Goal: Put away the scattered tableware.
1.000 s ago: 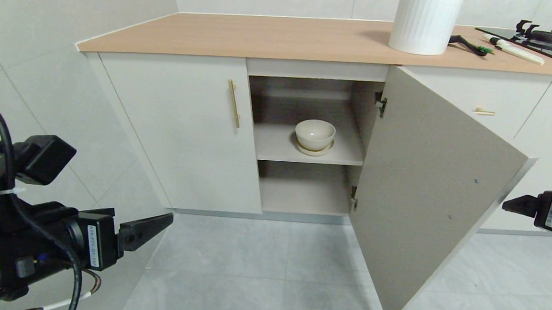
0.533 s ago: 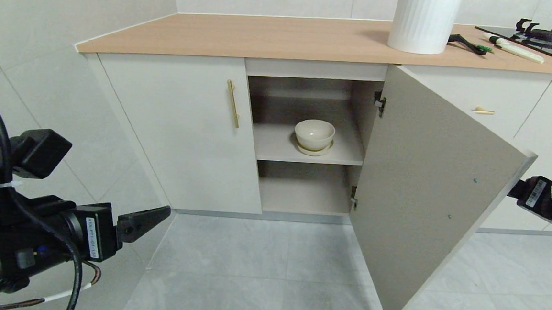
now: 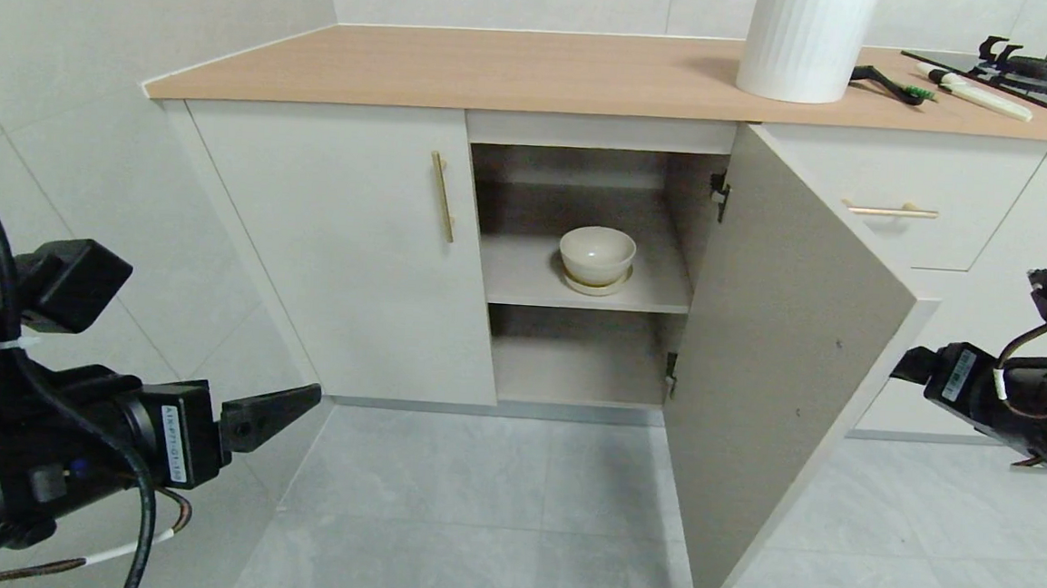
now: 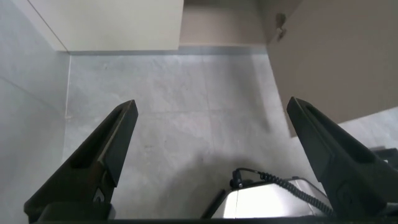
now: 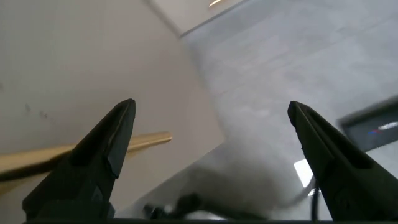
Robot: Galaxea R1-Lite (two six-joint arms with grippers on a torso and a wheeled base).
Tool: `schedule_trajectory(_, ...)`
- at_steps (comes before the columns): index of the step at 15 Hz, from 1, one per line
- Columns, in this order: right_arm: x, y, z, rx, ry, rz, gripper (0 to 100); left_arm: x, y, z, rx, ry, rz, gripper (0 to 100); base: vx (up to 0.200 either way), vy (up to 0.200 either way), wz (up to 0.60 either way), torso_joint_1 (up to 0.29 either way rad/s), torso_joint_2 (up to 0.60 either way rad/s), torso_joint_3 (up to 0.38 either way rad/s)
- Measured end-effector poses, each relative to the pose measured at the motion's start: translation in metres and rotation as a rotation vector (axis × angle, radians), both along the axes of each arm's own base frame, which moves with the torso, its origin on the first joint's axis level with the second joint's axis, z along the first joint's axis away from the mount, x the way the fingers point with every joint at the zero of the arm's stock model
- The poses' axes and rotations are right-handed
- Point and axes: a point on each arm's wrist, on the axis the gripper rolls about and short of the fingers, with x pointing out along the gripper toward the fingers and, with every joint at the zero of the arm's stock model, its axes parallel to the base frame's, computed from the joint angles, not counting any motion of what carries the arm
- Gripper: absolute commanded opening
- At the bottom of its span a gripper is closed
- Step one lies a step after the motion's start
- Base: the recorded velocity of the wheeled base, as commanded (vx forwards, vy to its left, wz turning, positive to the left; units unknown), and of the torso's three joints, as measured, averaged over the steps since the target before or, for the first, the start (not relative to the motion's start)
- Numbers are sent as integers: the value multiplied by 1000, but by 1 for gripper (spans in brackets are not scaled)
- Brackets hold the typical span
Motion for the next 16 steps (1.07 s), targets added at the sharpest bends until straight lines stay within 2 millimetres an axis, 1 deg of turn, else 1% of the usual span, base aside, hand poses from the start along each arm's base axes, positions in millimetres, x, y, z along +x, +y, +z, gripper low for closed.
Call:
schedule_trajectory(3, 5, 22, 5, 48, -46, 127, 100, 1, 0, 2, -8, -24, -1, 100, 0, 0, 0, 0, 0, 0)
schedule_trajectory(5, 14, 36, 2, 55, -75, 177, 100, 1, 0, 2, -9, -25, -1, 100, 0, 0, 0, 0, 0, 0)
schedule_trajectory(8, 31, 55, -9, 77, -82, 257, 100, 1, 0, 2, -9, -26, -2, 100, 0, 0, 0, 0, 0, 0)
schedule_trajectory(11, 48, 68, -19, 118, -97, 314, 100, 1, -1, 2, -8, -26, -3, 100, 0, 0, 0, 0, 0, 0)
schedule_trajectory(16, 67, 86, -42, 234, -126, 309, 100, 1, -1, 2, -8, -24, -5, 100, 0, 0, 0, 0, 0, 0)
